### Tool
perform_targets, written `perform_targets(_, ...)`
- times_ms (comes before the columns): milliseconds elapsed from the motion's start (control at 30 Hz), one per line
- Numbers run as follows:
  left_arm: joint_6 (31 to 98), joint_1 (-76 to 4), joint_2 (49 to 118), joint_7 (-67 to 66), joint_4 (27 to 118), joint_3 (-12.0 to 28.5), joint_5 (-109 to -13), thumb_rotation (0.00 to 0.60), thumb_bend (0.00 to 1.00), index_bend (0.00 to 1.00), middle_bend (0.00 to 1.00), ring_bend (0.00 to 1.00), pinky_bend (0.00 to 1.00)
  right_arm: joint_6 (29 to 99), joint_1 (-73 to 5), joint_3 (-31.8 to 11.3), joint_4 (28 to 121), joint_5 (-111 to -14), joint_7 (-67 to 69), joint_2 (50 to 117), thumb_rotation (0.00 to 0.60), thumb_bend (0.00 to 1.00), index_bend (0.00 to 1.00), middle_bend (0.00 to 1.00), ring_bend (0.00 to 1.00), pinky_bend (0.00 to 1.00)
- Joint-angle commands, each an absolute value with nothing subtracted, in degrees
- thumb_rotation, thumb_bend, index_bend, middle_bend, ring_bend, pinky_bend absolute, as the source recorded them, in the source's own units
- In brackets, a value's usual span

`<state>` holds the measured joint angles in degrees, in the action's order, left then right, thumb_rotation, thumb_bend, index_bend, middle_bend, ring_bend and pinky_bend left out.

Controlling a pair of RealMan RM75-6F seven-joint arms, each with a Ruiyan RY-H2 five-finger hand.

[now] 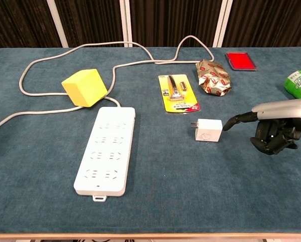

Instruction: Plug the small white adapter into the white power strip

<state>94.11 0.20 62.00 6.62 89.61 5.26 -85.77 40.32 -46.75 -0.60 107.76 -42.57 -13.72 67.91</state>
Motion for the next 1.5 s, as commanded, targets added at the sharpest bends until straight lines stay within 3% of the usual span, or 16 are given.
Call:
perform_targets(33, 94.16, 0.23, 61.98, 6.72, 89.6, 5.36, -85.64, 0.6, 0.08, 0.17, 0.0, 0.0, 0.0, 40.13, -47.16, -0.56, 107.37, -42.19, -13.64, 68.2, 0.6, 0.79, 0.12, 0.85, 0.88, 0.79)
perform_targets(1300, 93.75, 0.29, 61.59, 7.92, 89.46, 5.72, -84.87, 0.6, 0.08, 0.18, 0.0, 0.0, 0.0, 41.08, -53.0, -2.92, 111.32, -41.33, -13.0, 68.13, 0.6, 0.79, 0.12, 0.85, 0.88, 0.79)
perform_targets(1367, 93.77, 0.31, 61.58, 7.96, 89.46, 5.76, -84.8, 0.6, 0.08, 0.17, 0.0, 0.0, 0.0, 41.93, -52.83, -3.58, 111.54, -41.72, -12.37, 67.92, 0.6, 0.79, 0.12, 0.81, 0.84, 0.78)
perform_targets(1400, 93.76, 0.31, 61.59, 7.94, 89.43, 5.78, -84.75, 0.6, 0.08, 0.17, 0.0, 0.0, 0.0, 43.12, -52.45, -4.24, 111.77, -41.91, -11.73, 67.77, 0.6, 0.79, 0.12, 0.74, 0.77, 0.74)
perform_targets(1467, 93.68, 0.3, 61.59, 7.91, 89.42, 5.77, -84.72, 0.6, 0.08, 0.17, 0.0, 0.0, 0.0, 46.51, -51.21, -5.46, 112.24, -42.39, -10.46, 68.02, 0.6, 0.72, 0.11, 0.5, 0.54, 0.56)
perform_targets(1500, 93.67, 0.29, 61.6, 7.89, 89.42, 5.77, -84.73, 0.6, 0.08, 0.18, 0.0, 0.0, 0.0, 47.6, -50.77, -5.69, 112.36, -42.65, -10.19, 68.22, 0.6, 0.64, 0.1, 0.36, 0.39, 0.43)
